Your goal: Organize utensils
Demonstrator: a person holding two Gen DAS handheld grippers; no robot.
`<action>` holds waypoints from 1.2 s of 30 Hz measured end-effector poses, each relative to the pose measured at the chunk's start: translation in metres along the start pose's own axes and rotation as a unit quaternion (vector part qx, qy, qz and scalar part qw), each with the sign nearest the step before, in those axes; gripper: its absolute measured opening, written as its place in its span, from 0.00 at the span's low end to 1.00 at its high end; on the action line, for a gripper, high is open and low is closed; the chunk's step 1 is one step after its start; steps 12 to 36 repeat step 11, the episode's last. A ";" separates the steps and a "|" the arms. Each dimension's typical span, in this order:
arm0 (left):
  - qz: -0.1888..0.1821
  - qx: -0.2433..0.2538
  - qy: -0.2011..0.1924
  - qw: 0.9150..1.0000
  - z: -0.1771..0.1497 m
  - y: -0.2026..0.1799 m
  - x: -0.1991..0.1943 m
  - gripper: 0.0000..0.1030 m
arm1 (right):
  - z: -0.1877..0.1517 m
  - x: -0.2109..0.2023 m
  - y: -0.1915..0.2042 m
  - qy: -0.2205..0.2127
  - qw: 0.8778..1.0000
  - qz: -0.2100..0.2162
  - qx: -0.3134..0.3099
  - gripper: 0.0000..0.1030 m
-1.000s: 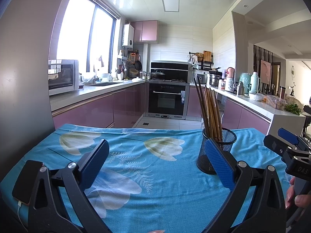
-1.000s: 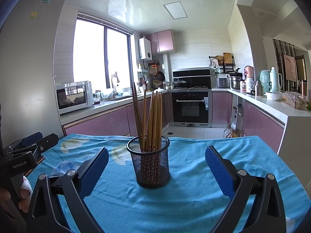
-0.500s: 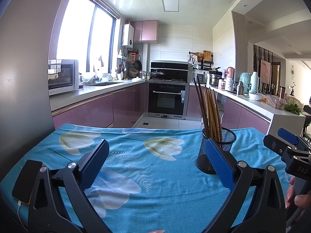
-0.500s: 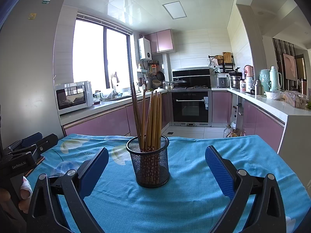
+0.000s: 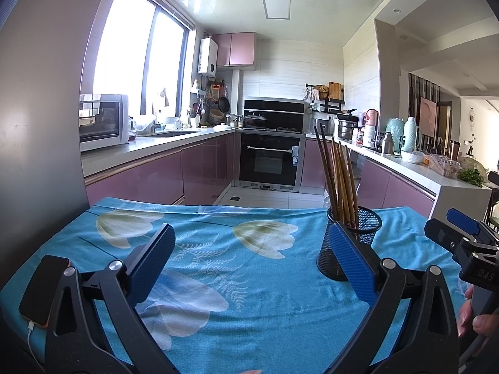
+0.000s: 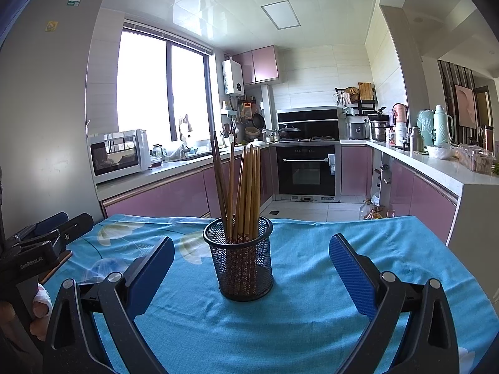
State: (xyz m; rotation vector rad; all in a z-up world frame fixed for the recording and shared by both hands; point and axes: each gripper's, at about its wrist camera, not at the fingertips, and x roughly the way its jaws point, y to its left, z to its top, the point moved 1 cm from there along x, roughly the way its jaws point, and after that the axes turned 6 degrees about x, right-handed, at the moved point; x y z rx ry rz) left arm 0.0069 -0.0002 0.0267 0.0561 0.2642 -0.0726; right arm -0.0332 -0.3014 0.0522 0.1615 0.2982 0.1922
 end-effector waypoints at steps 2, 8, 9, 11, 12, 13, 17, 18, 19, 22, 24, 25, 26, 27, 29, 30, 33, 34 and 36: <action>0.001 -0.001 0.001 1.000 -0.001 0.000 -0.001 0.94 | 0.000 0.000 0.000 0.001 1.000 0.000 0.000 0.93; -0.006 -0.019 0.046 0.999 -0.005 0.009 0.016 0.94 | -0.003 0.018 -0.018 0.054 0.998 -0.025 -0.005 0.93; -0.002 -0.019 0.055 0.998 -0.006 0.011 0.021 0.94 | -0.004 0.026 -0.028 0.077 0.996 -0.044 -0.004 0.93; 0.003 -0.021 0.077 0.997 -0.010 0.017 0.029 0.94 | -0.006 0.042 -0.052 0.120 0.990 -0.080 0.002 0.93; 0.003 -0.021 0.077 0.997 -0.010 0.017 0.029 0.94 | -0.006 0.042 -0.052 0.120 0.990 -0.080 0.002 0.93; 0.003 -0.021 0.077 0.997 -0.010 0.017 0.029 0.94 | -0.006 0.042 -0.052 0.120 0.990 -0.080 0.002 0.93; 0.003 -0.021 0.077 0.997 -0.010 0.017 0.029 0.94 | -0.006 0.042 -0.052 0.120 0.990 -0.080 0.002 0.93; 0.003 -0.021 0.077 0.997 -0.010 0.017 0.029 0.94 | -0.006 0.042 -0.052 0.120 0.990 -0.080 0.002 0.93; 0.003 -0.021 0.077 0.997 -0.010 0.017 0.029 0.94 | -0.006 0.042 -0.052 0.120 0.990 -0.080 0.002 0.93; 0.003 -0.021 0.077 0.997 -0.010 0.017 0.029 0.94 | -0.006 0.042 -0.052 0.120 0.990 -0.080 0.002 0.93; 0.003 -0.021 0.077 0.997 -0.010 0.017 0.029 0.94 | -0.006 0.042 -0.052 0.120 0.990 -0.080 0.002 0.93; 0.003 -0.021 0.077 0.997 -0.010 0.017 0.029 0.94 | -0.006 0.042 -0.052 0.120 0.990 -0.080 0.002 0.93; 0.003 -0.021 0.077 0.997 -0.010 0.017 0.029 0.94 | -0.006 0.042 -0.052 0.120 0.990 -0.080 0.002 0.93; 0.003 -0.021 0.077 0.997 -0.010 0.017 0.029 0.94 | -0.006 0.042 -0.052 0.120 0.990 -0.080 0.002 0.93; 0.003 -0.021 0.077 0.997 -0.010 0.017 0.029 0.94 | -0.006 0.042 -0.052 0.120 0.990 -0.080 0.002 0.93; 0.003 -0.021 0.077 0.997 -0.010 0.017 0.029 0.94 | -0.006 0.042 -0.052 0.120 0.990 -0.080 0.002 0.93; 0.003 -0.021 0.077 0.997 -0.010 0.017 0.029 0.94 | -0.006 0.042 -0.052 0.120 0.990 -0.080 0.002 0.93; 0.003 -0.021 0.077 0.997 -0.010 0.017 0.029 0.94 | -0.006 0.042 -0.052 0.120 0.990 -0.080 0.002 0.93; 0.003 -0.021 0.077 0.997 -0.010 0.017 0.029 0.94 | -0.006 0.042 -0.052 0.120 0.990 -0.080 0.002 0.93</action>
